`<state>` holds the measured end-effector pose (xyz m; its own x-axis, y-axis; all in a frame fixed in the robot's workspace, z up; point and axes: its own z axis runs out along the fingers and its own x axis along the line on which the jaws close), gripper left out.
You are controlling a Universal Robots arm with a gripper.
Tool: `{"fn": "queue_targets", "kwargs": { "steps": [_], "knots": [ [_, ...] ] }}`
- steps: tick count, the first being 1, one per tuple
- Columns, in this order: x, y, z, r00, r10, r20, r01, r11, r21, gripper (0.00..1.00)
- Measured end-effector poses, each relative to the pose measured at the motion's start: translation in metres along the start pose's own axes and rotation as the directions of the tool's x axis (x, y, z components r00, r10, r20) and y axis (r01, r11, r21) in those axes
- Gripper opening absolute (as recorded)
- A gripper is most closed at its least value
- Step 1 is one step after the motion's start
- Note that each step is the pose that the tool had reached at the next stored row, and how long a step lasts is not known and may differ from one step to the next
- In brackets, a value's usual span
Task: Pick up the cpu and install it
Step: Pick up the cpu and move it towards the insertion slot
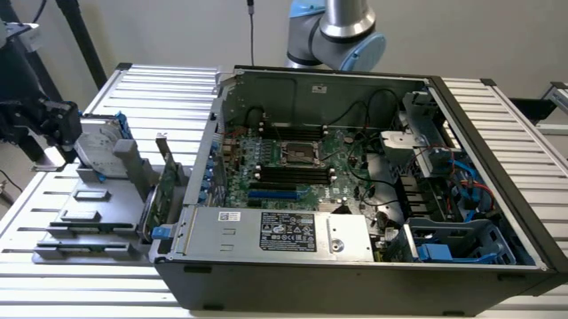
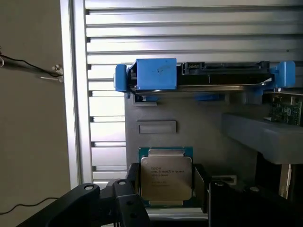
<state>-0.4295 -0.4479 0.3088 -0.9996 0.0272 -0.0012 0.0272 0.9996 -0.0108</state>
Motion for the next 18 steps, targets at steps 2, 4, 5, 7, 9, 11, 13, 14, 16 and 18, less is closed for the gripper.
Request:
{"fn": "queue_targets", "kwargs": {
  "steps": [2,4,5,7,9,11,13,14,16,18],
  "knots": [
    [-0.003,0.0,-0.0094,1.0,0.0,-0.0002,0.0,1.0,0.0001,0.55],
    [-0.008,0.0,-0.0184,1.0,0.0,-0.0002,0.0,1.0,0.0001,0.55],
    [-0.01,0.0001,-0.023,1.0,0.0,-0.0004,0.0,1.0,0.0002,0.55],
    [-0.017,0.0002,-0.0318,1.0,0.0,-0.0001,0.0,1.0,-0.0003,0.55],
    [-0.024,0.0004,-0.0412,1.0,0.0,-0.0004,0.0,1.0,-0.0007,0.55],
    [-0.031,0.0006,-0.0502,1.0,-0.001,-0.0007,0.001,1.0,-0.0013,0.55],
    [-0.039,0.0007,-0.059,1.0,-0.001,-0.0011,0.001,1.0,-0.0022,0.55],
    [-0.044,0.0008,-0.0631,1.0,-0.001,-0.0016,0.001,1.0,-0.0027,0.55],
    [-0.052,0.0009,-0.0714,1.0,-0.002,-0.0037,0.002,1.0,-0.0037,0.55],
    [-0.06,0.0011,-0.0791,1.0,-0.003,-0.0055,0.003,1.0,-0.0051,0.55]
  ]
}}
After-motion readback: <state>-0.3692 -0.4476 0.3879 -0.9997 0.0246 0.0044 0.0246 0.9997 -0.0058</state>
